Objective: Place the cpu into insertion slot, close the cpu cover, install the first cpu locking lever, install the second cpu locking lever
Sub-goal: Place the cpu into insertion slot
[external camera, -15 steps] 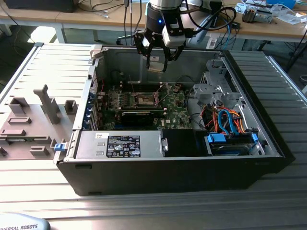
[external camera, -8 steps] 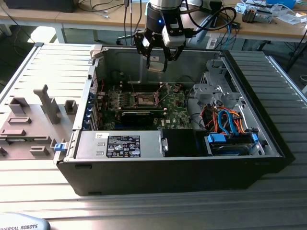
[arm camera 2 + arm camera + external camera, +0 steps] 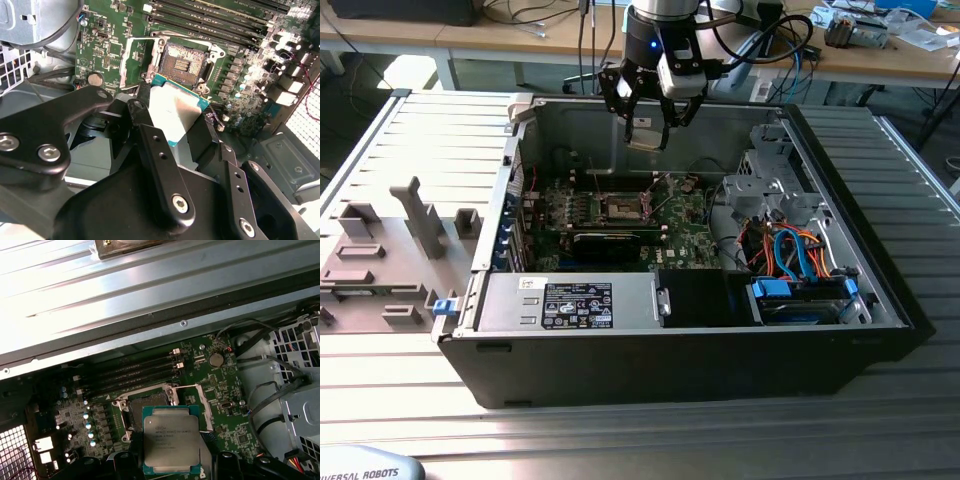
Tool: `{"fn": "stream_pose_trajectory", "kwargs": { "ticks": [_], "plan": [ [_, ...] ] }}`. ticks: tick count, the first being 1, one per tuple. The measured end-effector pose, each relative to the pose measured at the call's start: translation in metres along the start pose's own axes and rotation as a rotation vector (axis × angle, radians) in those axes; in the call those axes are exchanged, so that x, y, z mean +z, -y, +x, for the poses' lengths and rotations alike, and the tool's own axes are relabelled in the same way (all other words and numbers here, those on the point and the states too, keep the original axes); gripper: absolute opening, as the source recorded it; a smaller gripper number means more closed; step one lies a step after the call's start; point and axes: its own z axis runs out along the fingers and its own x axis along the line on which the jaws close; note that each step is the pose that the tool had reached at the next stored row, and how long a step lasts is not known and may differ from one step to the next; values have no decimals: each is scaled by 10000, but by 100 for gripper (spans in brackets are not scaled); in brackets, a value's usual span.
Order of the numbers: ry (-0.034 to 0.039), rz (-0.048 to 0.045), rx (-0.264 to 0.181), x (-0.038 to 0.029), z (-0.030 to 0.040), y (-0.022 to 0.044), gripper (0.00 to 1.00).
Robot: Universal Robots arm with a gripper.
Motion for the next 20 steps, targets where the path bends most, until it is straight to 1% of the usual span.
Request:
{"fn": "stream_pose_trajectory", "kwargs": {
  "ticks": [20],
  "plan": [
    [3, -2, 137, 0, 0, 0, 54]
  ]
}}
